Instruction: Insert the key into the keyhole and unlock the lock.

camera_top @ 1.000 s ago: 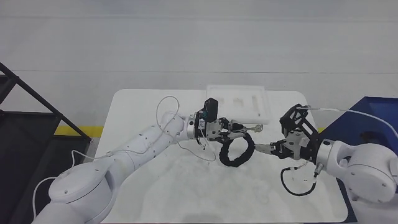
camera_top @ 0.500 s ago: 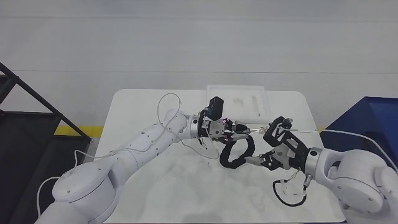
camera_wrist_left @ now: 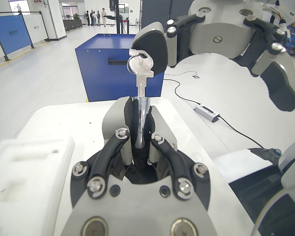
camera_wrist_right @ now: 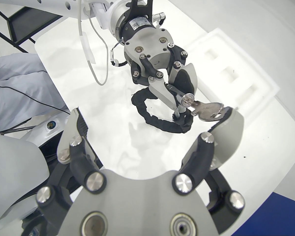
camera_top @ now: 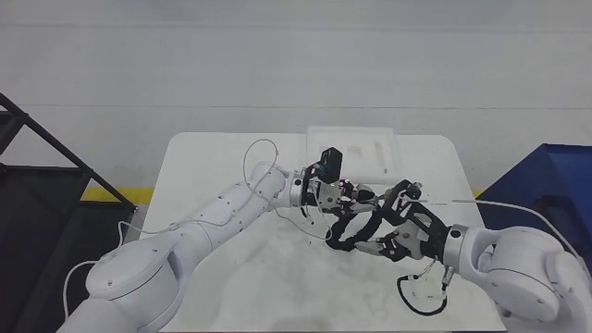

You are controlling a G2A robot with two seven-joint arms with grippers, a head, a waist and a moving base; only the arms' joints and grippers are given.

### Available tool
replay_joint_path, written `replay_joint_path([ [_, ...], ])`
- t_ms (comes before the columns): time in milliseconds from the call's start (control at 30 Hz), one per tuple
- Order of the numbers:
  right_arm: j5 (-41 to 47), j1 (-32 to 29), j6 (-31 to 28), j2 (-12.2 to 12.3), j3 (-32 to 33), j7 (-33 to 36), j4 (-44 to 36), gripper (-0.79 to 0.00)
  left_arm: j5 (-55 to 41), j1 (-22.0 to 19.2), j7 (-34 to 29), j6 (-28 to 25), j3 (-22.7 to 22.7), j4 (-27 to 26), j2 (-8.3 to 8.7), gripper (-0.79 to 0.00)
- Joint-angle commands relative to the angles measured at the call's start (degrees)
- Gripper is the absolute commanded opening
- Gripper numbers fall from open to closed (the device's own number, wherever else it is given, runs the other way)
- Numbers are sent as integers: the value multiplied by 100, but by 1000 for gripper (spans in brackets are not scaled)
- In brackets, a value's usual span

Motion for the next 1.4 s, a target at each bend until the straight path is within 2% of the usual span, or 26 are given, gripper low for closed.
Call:
replay_joint_path([
  [0, 33, 35, -7, 4, -44, 56, 11, 0, 54, -21, 1, 0, -3, 13, -14, -785],
  [200, 148, 138, 24, 27, -82, 290, 80, 0, 189, -94, 1, 0, -33, 59, -40, -785],
  [367, 217, 196, 191, 45, 167, 172, 243, 0, 297, -89, 1, 0, -87, 47, -14, -785],
  [733, 291, 220, 51, 78, 436, 95, 396, 0, 591, -208, 0, 0, -45, 44, 164, -785],
  [1000, 232, 182, 2, 78, 427, -50, 443, 0, 804, -428, 0, 0, 90, -285, 314, -785],
  [1033, 161, 176, -93, 84, 443, -86, 466, 0, 810, -460, 0, 0, 129, -342, 331, -785],
  [1200, 1, 253, -1474, 155, 498, -113, 530, 0, 747, -605, 0, 0, 397, -564, 403, -785],
  [1367, 0, 267, -2257, 215, 644, -242, 494, 0, 784, -599, 0, 0, 397, -687, 438, -785],
])
